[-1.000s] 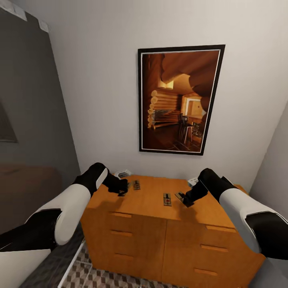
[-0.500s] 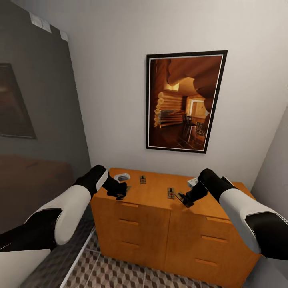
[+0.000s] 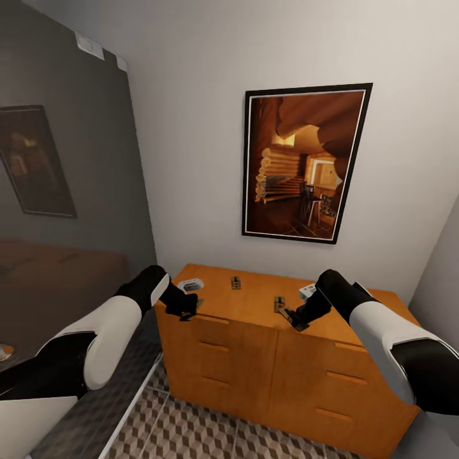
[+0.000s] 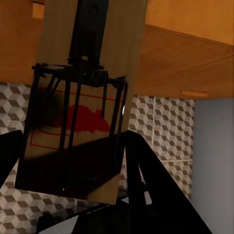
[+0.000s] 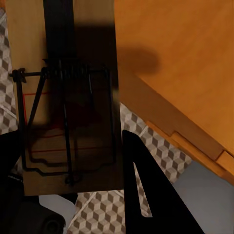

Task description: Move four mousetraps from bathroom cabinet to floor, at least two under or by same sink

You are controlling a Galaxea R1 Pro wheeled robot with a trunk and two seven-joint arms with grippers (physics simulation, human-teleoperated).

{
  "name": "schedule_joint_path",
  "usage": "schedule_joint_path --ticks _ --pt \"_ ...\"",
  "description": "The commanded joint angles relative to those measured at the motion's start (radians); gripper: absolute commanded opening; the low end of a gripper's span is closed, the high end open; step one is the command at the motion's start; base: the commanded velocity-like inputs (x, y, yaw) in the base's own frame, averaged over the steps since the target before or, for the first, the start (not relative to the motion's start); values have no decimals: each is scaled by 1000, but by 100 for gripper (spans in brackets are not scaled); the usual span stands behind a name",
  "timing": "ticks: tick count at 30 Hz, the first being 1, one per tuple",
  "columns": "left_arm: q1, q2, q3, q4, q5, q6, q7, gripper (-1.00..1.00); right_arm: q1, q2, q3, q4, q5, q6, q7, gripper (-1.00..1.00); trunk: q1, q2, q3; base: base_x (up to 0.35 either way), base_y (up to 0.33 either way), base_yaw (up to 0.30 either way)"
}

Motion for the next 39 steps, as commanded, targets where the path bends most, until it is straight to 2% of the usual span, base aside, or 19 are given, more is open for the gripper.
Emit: schedule_joint_path --ticks 1,9,12,18,27,29,33,39 --pt "0 0 8 -1 -13 3 -5 -100 0 0 1 -2 8 3 9 -100 0 -1 -1 -8 0 6" --pt "0 3 7 2 -18 2 -5 -100 1 0 -2 -2 8 3 8 -100 0 -1 -1 -13 0 2" --pt "1 4 8 2 -39 2 -5 -100 3 0 -2 -2 8 3 8 -100 0 -1 -1 -247 0 0" --pt "1 4 7 4 -51 2 -6 -100 4 0 -4 -1 8 2 8 -100 0 -1 -1 -292 0 0" --pt "1 6 8 69 -58 1 3 -100 6 1 -4 38 7 -9 7 -100 0 -1 -1 -80 0 0" --pt "1 10 8 77 -59 0 4 -100 6 1 -4 50 7 -21 7 -100 0 -1 -1 -12 0 0" --pt "1 35 8 87 -59 -1 5 -100 7 1 -10 108 6 -69 5 -100 0 -1 -1 -4 0 0" --pt "2 48 8 94 -60 -38 6 -100 8 7 -15 181 -9 -114 -30 -100 0 -1 -1 0 0 0"
